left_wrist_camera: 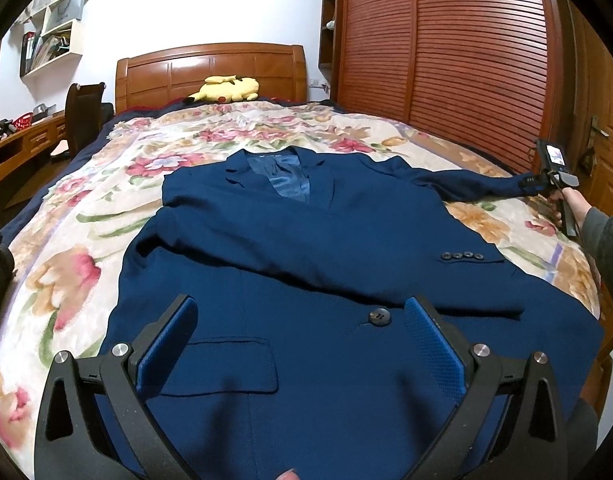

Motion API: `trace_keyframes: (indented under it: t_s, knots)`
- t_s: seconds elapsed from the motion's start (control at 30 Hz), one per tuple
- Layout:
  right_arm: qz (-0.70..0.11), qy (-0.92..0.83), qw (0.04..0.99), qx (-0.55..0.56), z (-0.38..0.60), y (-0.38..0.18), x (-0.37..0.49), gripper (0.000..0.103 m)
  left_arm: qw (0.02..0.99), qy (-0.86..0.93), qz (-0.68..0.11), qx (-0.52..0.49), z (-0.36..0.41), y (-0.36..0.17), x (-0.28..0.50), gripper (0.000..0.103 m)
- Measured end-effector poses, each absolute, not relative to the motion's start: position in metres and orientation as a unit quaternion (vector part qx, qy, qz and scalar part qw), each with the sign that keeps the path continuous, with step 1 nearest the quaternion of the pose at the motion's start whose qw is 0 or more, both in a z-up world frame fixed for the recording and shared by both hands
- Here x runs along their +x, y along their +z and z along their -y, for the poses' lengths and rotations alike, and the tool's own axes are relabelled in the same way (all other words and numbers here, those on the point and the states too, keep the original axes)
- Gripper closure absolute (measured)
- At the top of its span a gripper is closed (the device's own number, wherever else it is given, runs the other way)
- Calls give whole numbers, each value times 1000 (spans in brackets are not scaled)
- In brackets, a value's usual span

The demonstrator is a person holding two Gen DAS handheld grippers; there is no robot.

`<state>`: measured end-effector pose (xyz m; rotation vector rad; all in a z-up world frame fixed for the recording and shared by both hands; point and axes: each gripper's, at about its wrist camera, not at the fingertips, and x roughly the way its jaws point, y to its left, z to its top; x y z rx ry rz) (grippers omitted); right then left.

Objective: Fold large clothes
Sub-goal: 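Move the right tool to the sleeve cuff and grasp it, then lift the sleeve with the right gripper and lay it across the jacket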

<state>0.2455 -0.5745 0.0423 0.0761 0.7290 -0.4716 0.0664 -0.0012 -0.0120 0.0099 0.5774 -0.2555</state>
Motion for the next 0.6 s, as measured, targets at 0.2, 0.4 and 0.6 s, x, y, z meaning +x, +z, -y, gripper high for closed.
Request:
trace_keyframes:
  t_s: [0.2, 0.4, 0.6]
  knots:
    - [-372, -234, 895, 80, 589, 33, 248, 34, 949, -126, -289, 6, 4, -13, 69, 0]
    - [-386, -204, 898, 54, 576, 35, 246, 81, 950, -124, -286, 9, 4, -13, 69, 0]
    - [-362, -159, 918, 12, 535, 68, 227, 88, 953, -120, -279, 14, 5, -12, 66, 0]
